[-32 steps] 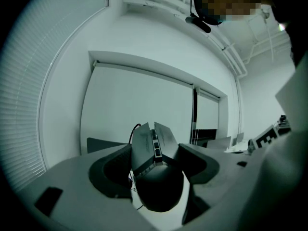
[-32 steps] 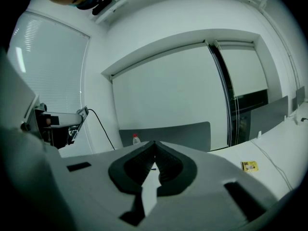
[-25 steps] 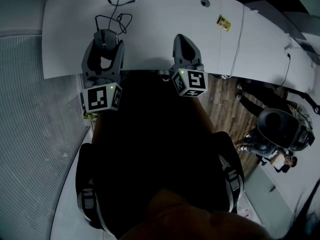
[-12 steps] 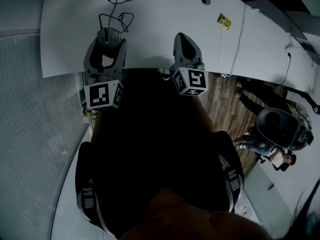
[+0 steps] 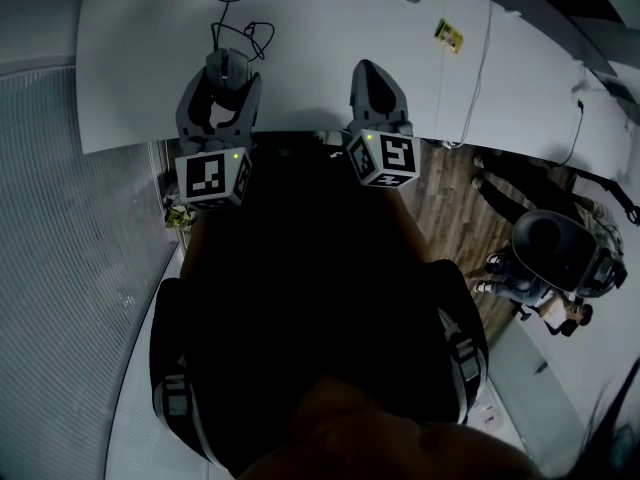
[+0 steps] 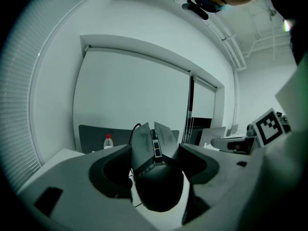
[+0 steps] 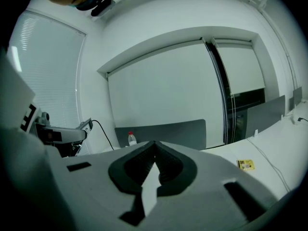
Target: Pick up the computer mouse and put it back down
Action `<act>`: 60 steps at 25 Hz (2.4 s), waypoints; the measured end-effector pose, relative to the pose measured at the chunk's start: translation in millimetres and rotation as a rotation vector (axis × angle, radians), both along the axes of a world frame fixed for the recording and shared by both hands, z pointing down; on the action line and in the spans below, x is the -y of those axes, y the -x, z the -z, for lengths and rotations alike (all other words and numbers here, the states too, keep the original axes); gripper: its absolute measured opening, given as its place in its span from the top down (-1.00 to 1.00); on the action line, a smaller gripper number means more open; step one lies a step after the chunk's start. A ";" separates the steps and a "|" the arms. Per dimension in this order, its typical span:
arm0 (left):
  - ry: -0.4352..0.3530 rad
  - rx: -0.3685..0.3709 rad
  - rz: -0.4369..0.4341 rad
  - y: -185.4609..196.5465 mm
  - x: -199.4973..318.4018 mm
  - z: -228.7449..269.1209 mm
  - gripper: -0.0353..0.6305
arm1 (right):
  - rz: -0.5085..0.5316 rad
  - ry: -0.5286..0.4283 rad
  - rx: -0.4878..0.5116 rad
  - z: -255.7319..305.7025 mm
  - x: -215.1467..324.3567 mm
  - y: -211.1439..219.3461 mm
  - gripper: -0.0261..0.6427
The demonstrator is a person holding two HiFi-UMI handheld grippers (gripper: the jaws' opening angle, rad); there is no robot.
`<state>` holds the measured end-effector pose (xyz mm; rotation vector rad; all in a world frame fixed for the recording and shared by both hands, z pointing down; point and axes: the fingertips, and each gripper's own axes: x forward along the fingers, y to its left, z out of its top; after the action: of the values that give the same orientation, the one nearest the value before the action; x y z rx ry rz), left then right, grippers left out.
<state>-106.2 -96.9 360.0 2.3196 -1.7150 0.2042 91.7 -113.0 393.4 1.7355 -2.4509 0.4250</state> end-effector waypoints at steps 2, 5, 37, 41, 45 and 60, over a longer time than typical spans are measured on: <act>0.008 0.004 -0.009 -0.1 0.1 -1.2 0.00 | -0.002 0.004 0.000 0.5 -1.4 1.5 0.92; 0.031 0.016 -0.019 -11.4 4.1 -11.3 0.00 | -0.006 0.012 -0.004 -3.5 -0.1 -8.0 0.92; 0.352 0.132 -0.092 -31.4 0.2 -182.4 0.00 | -0.027 0.067 -0.014 -19.9 -0.6 -26.7 0.92; 0.388 0.143 -0.084 -29.5 -2.4 -201.9 0.00 | -0.026 0.065 -0.015 -20.0 0.2 -26.1 0.92; 0.416 0.157 -0.072 -25.4 -4.8 -216.8 0.00 | -0.024 0.072 -0.017 -21.5 -1.3 -25.6 0.92; 0.526 0.139 -0.054 -20.3 -4.3 -257.7 0.00 | -0.020 0.066 -0.020 -25.4 5.0 -13.2 0.92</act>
<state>-85.9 -92.6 617.7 1.9928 -1.4324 0.7441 104.9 -118.0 418.8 1.7318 -2.3798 0.4825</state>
